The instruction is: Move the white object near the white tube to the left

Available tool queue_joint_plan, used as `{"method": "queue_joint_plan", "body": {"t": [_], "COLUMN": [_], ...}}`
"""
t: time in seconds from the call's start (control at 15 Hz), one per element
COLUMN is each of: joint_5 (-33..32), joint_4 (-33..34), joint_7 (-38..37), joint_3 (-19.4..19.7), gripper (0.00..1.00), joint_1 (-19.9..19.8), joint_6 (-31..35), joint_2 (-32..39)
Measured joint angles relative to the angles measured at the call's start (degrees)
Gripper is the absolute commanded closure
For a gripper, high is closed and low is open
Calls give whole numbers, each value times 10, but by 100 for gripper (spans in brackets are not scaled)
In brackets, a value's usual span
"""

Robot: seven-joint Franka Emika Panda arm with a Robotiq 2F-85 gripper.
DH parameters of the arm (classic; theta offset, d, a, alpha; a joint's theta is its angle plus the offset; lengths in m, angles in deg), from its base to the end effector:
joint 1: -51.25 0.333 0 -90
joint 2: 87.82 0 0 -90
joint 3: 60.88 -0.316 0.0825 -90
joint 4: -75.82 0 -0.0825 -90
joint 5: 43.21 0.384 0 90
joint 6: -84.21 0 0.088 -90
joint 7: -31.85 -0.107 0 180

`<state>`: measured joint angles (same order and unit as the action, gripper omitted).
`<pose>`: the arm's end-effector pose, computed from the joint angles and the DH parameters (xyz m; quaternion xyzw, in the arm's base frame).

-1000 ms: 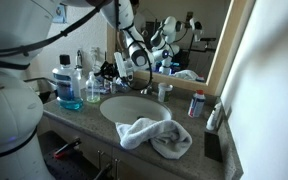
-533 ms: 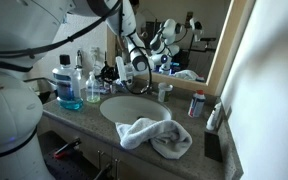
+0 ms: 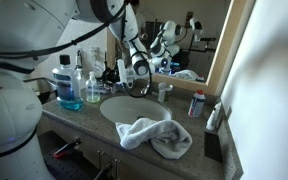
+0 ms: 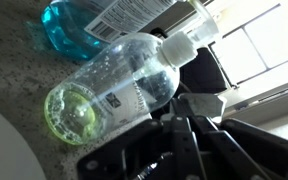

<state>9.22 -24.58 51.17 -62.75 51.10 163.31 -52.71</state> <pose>0.5681 0.1121 0.2307 -0.7968 -0.0160 0.3530 0.4902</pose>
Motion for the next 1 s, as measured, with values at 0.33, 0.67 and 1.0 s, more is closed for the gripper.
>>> {"method": "queue_joint_plan", "body": {"t": [0.33,0.67,1.0], "joint_5": [15,36,47], "joint_4": [8,12,13], "joint_7": [-43,-76,-92], "joint_3": [0,0,0], "gripper": [98,98,66], "joint_1": [-5,-10,-12], "joint_6": [-7,-18,-21], "joint_2": [18,30,30]}}
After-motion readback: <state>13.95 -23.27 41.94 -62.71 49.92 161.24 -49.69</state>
